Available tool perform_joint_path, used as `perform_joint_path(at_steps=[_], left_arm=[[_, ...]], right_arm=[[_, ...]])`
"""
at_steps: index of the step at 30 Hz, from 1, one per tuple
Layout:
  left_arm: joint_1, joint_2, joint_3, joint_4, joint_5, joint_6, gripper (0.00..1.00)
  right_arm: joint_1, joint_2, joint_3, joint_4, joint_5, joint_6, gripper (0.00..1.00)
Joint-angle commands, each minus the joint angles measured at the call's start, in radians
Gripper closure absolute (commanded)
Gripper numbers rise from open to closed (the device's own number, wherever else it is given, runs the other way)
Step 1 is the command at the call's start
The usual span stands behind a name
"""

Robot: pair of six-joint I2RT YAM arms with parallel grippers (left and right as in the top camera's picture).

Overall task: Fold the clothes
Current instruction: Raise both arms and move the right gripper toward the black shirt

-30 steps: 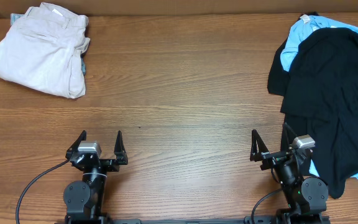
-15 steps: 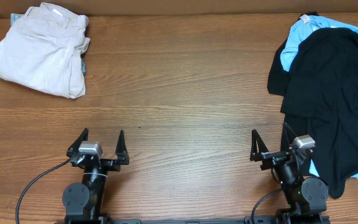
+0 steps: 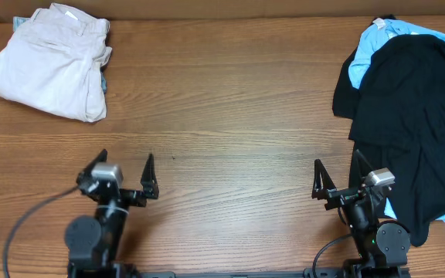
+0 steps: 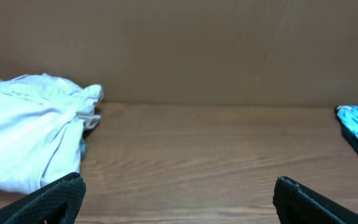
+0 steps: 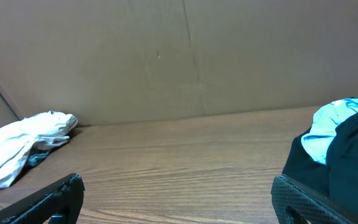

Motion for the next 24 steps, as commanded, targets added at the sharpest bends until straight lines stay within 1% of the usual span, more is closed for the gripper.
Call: perform_joint_path(at_steps=[1,3,7,10,12,15,18,24], left_arm=[[0.0,0.155,0.176,-0.051,0.029,0.031,0.0],[-0.001,0.266,0.293,-0.114,0.029,0.034,0.0],[-0.002,0.435,0.487,-0.232,0.029,0.034,0.0],[-0.002,0.57,0.651,-0.333,0.029,0.035,0.0],[-0.002,0.632,0.724,-0.371,0.028,0.035,0.0],[-0.002,0.694,0.781,-0.39,0.029,0.034,0.0],[-0.002,0.73,0.787,-0.391,0.028,0.035,0.0],[-0.002,0.775,0.787,-0.431,0.028,0.035,0.0]], right_arm=[[0.009,-0.011,0.042,0.006,0.005,-0.005,0.0],[0.009,-0.007,0.063,-0.003,0.005,-0.005,0.0],[0.009,0.041,0.124,-0.057,0.006,-0.005,0.0],[0.009,0.144,0.21,-0.101,0.006,-0.009,0.0],[0.009,0.232,0.281,-0.123,0.006,-0.01,0.0],[0.009,0.388,0.416,-0.179,0.006,-0.039,0.0],[0.008,0.56,0.589,-0.277,0.01,-0.061,0.0],[-0.008,0.921,0.991,-0.558,0.022,-0.061,0.0]])
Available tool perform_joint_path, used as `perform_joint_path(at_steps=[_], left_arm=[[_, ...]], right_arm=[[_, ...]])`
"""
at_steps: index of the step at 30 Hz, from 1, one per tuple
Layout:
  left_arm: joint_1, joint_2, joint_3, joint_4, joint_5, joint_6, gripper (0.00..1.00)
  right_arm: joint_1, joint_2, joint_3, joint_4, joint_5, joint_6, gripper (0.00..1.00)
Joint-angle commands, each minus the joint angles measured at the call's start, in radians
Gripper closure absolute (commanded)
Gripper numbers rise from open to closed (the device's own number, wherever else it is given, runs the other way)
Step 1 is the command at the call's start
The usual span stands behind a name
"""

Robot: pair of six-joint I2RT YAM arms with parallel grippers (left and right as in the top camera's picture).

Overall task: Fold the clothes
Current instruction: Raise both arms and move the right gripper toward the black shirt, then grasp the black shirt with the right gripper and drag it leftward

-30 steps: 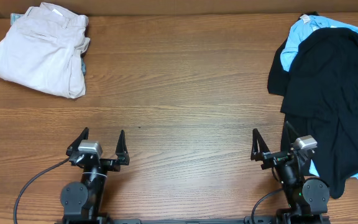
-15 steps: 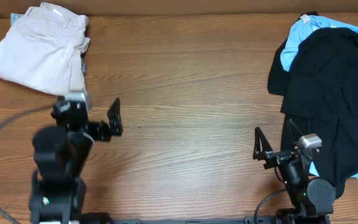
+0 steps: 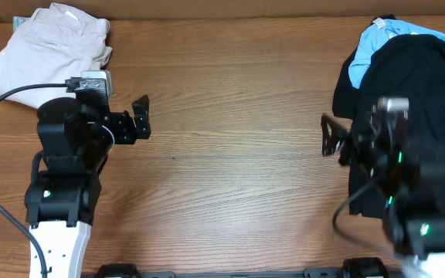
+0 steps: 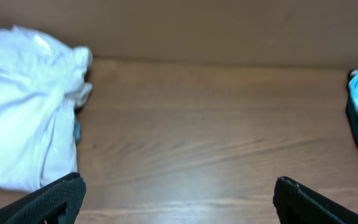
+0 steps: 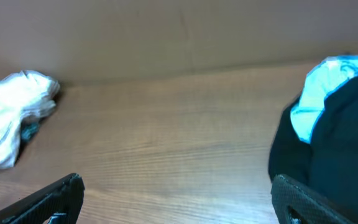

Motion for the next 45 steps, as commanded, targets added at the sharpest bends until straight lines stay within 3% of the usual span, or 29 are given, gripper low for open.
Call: perform_joint_path(at_steps=[1,6,11,13,16,19,24,27,36,45], left_arm=[[-0.002,0.022,0.023,-0.015,0.012,0.027,0.0],[-0.002,0.036,0.023,-0.051,0.012,0.027,0.0],[-0.002,0.036,0.023,-0.059,0.012,0.027,0.0],[-0.002,0.036,0.023,-0.059,0.012,0.027,0.0],[-0.002,0.036,0.023,-0.064,0.011,0.027,0.0],[-0.002,0.042,0.023,-0.068,0.008,0.027,0.0],[-0.002,0.074,0.023,-0.071,0.008,0.027,0.0],[-0.002,0.102,0.023,-0.074,0.009,0.027,0.0],[-0.002,0.157,0.023,-0.073,0.012,0.027,0.0],[-0.002,0.195,0.023,-0.073,0.012,0.027,0.0]], right_arm=[[-0.011,0.185,0.23,-0.111,0.021,-0.013,0.0],[-0.016,0.422,0.454,-0.24,0.023,-0.037,0.0],[-0.016,0.557,0.472,-0.239,0.056,-0.035,0.0],[-0.016,0.608,0.472,-0.274,0.163,-0.033,0.0],[-0.017,0.678,0.47,-0.352,0.35,0.035,0.1],[-0.019,0.755,0.453,-0.395,0.471,0.1,0.13],[-0.028,0.875,0.422,-0.369,0.478,0.108,0.25],[-0.044,0.94,0.422,-0.351,0.489,0.15,0.26],[-0.109,1.017,0.417,-0.332,0.488,0.185,0.3],[-0.115,1.022,0.329,-0.23,0.454,0.185,0.41]])
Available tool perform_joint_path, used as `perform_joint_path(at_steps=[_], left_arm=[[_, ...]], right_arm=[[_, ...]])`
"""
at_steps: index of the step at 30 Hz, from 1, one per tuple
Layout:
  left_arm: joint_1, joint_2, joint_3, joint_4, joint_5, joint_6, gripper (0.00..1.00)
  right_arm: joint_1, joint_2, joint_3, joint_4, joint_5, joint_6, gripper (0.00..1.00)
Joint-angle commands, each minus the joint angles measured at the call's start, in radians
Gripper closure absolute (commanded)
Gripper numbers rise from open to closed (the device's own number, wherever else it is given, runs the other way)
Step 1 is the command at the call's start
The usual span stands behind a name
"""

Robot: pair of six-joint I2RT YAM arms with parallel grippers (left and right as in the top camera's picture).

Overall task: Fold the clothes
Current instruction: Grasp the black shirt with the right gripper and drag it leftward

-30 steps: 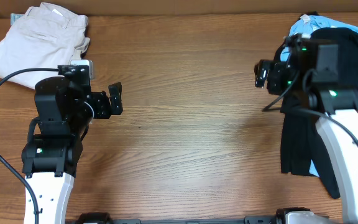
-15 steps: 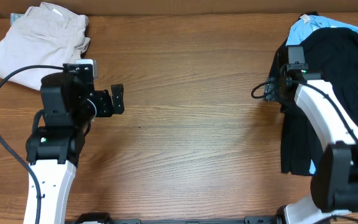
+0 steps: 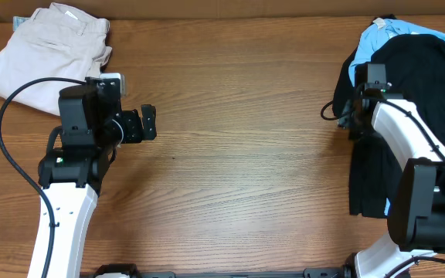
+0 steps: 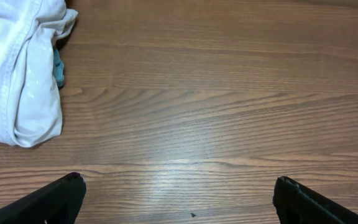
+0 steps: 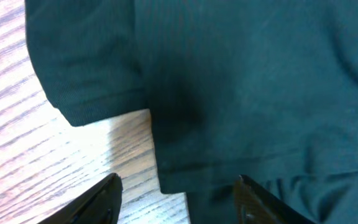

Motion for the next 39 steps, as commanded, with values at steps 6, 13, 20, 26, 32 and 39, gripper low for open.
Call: perform_joint_path(at_steps=[6,13,20,26,32,39], left_arm=[[-0.002,0.019,0.021,0.001,0.012,0.027,0.0],[-0.002,0.019,0.022,0.0,0.012,0.027,0.0],[-0.002,0.019,0.022,-0.003,0.012,0.027,0.0],[-0.002,0.019,0.022,-0.01,0.012,0.027,0.0],[-0.002,0.019,0.022,-0.014,0.011,0.027,0.0],[-0.002,0.019,0.022,-0.013,0.011,0.027,0.0]], right_arm=[[0.0,0.007,-0.124,0.088,-0.024,0.008,0.47],[0.0,0.007,-0.212,0.188,-0.016,0.006,0.56],[0.0,0.007,-0.223,0.238,0.014,0.004,0.61],[0.0,0.007,-0.223,0.266,0.014,0.004,0.74],[0.0,0.007,-0.223,0.274,0.021,0.005,0.96],[0.0,-0.025,-0.123,0.184,0.016,0.008,0.96]])
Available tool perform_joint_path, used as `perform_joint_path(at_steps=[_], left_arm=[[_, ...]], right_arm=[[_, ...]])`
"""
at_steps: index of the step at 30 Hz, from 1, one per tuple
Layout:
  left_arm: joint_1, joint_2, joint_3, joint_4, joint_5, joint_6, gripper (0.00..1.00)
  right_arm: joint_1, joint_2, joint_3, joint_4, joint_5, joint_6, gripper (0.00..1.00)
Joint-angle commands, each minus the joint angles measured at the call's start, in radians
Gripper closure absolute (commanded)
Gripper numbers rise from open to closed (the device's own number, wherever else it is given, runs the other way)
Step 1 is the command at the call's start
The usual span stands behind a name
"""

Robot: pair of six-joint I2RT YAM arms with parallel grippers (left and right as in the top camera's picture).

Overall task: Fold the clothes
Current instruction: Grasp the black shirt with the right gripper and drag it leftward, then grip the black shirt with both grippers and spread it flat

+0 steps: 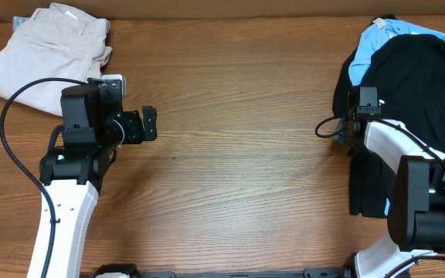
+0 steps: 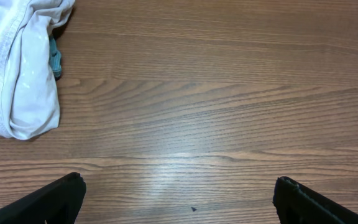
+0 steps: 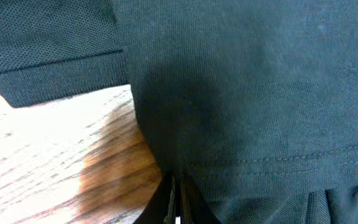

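Observation:
A black shirt (image 1: 423, 85) lies heaped at the table's right edge over a light blue garment (image 1: 371, 45). My right gripper (image 1: 352, 137) is down at the shirt's left edge. In the right wrist view its jaws (image 3: 174, 186) are pressed together on the hem of the black shirt (image 3: 260, 93), with bare wood to their left. My left gripper (image 1: 147, 125) hovers open over bare table at the left; its fingers (image 2: 61, 199) stand wide apart with nothing between them.
A folded cream-white garment (image 1: 49, 58) sits at the far left corner, also at the top left of the left wrist view (image 2: 17, 68). Brown wooden table (image 1: 238, 154) stretches between the arms. A cardboard wall backs the table.
My right gripper has dropped slightly toward the near side along the shirt's left edge and shut on the hem. The left gripper has barely moved and remains open.
Both grippers stood open at the table's near edge. Then both were raised further out over the table. Then the left hung beside the cream garment and the right was open over the black shirt's left edge, where it is now shut on the hem.

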Motion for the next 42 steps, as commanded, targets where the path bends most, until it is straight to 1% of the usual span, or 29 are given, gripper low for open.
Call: perform_joint_path(at_steps=[1,5,9,11,13,16,21,25,29,34,38,39,40,41,42], left_arm=[[-0.002,0.006,0.022,0.005,0.008,0.027,0.0],[-0.002,0.006,0.022,0.021,-0.024,0.027,0.0],[-0.002,0.006,0.022,0.045,-0.027,0.027,0.0],[-0.002,0.006,0.022,0.056,-0.027,0.028,0.0],[-0.001,0.006,0.022,0.077,-0.027,0.035,0.0],[0.008,0.006,0.022,0.109,-0.027,0.035,0.0],[0.053,0.006,0.023,0.127,-0.026,0.034,0.0],[0.111,0.006,0.023,0.133,-0.027,0.035,0.0],[0.177,0.006,0.023,0.142,-0.027,0.035,0.0],[0.23,0.006,0.023,0.151,-0.026,0.052,0.0],[0.234,0.006,0.023,0.151,-0.027,0.072,0.0],[0.234,0.006,0.023,0.152,-0.027,0.072,0.0],[0.234,0.006,0.023,0.152,-0.027,0.072,0.0],[0.234,0.006,0.023,0.152,-0.027,0.073,0.0],[0.234,0.006,0.023,0.152,-0.027,0.072,0.0]], right_arm=[[0.0,-0.04,0.107,-0.063,-0.001,0.004,0.96],[0.001,-0.093,0.251,-0.208,-0.092,-0.04,0.96],[0.02,-0.115,0.433,-0.387,-0.239,-0.111,0.96],[0.051,-0.115,0.509,-0.459,-0.301,-0.134,0.96],[0.111,-0.115,0.579,-0.517,-0.39,-0.169,0.96],[0.224,-0.115,0.631,-0.545,-0.459,-0.182,0.96],[0.473,-0.115,0.649,-0.518,-0.473,-0.166,0.96],[0.695,-0.115,0.649,-0.439,-0.489,-0.127,0.96],[0.885,-0.115,0.649,-0.346,-0.497,-0.101,0.96],[1.075,-0.115,0.649,-0.248,-0.526,-0.101,0.96],[1.172,-0.115,0.652,-0.228,-0.525,-0.101,0.96],[1.181,-0.116,0.656,-0.235,-0.524,-0.095,0.94],[1.182,-0.119,0.666,-0.251,-0.516,-0.064,0.87],[1.177,-0.122,0.676,-0.264,-0.514,-0.043,0.71],[1.161,-0.128,0.692,-0.285,-0.513,-0.027,0.57]])
